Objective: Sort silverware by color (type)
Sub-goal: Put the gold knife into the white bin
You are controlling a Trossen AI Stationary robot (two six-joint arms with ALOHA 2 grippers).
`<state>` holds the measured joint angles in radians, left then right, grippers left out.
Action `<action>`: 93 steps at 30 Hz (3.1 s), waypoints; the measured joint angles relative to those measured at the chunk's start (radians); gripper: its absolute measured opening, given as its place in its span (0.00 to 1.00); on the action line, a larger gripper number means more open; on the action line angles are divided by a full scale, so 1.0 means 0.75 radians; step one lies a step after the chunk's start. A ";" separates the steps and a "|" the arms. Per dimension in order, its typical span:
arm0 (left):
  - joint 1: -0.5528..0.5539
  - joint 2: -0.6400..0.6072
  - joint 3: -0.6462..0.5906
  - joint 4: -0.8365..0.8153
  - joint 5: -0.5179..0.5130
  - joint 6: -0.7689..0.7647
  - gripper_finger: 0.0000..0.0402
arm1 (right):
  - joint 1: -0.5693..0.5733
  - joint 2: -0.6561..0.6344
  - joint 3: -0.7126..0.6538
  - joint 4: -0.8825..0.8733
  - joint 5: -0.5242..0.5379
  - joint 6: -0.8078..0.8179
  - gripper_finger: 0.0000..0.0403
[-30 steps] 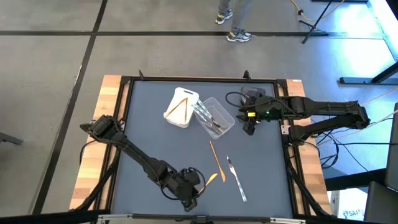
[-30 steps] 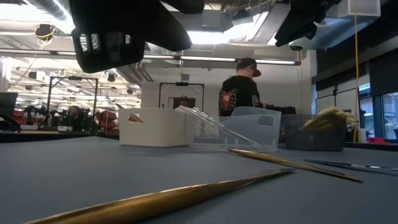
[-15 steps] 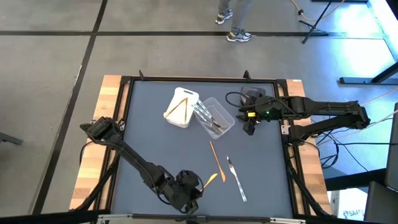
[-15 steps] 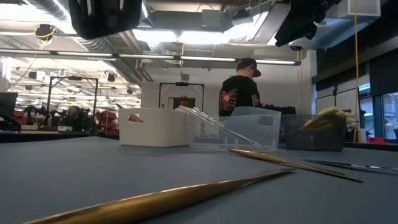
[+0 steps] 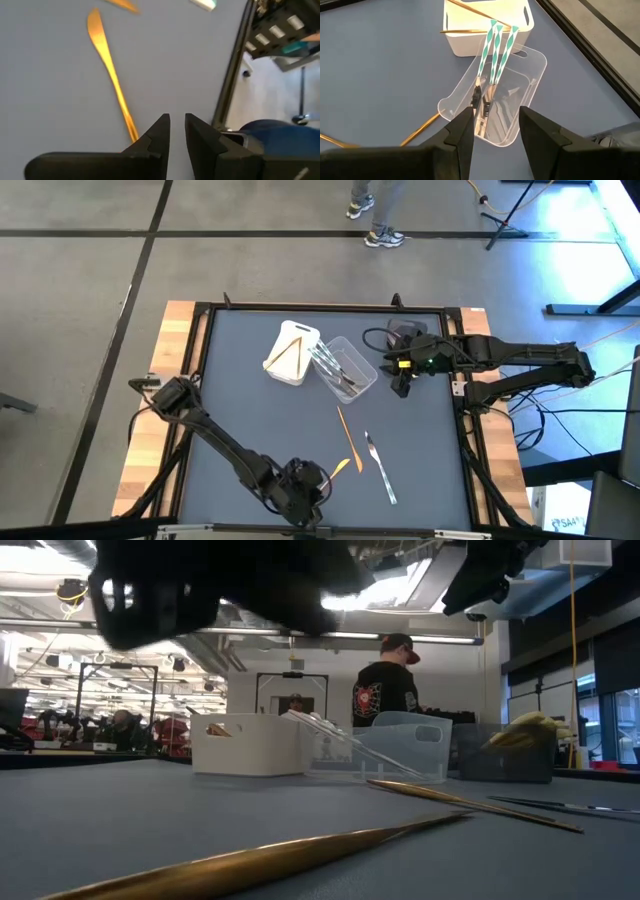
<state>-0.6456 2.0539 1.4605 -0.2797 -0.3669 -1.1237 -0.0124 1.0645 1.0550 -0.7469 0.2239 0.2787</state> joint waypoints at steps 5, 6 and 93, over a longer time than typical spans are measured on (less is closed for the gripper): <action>-0.004 0.041 0.000 -0.001 0.013 0.018 0.13 | 0.000 0.000 0.000 -0.005 0.000 0.000 0.35; -0.004 0.049 0.001 0.000 0.027 0.023 0.13 | 0.000 0.000 0.000 -0.006 0.000 0.000 0.35; -0.042 0.161 -0.001 -0.018 -0.050 0.239 0.13 | 0.000 0.000 0.000 -0.008 0.000 0.001 0.35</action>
<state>-0.6773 2.1750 1.4597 -0.2935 -0.4044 -0.9442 -0.0124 1.0649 1.0550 -0.7532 0.2241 0.2790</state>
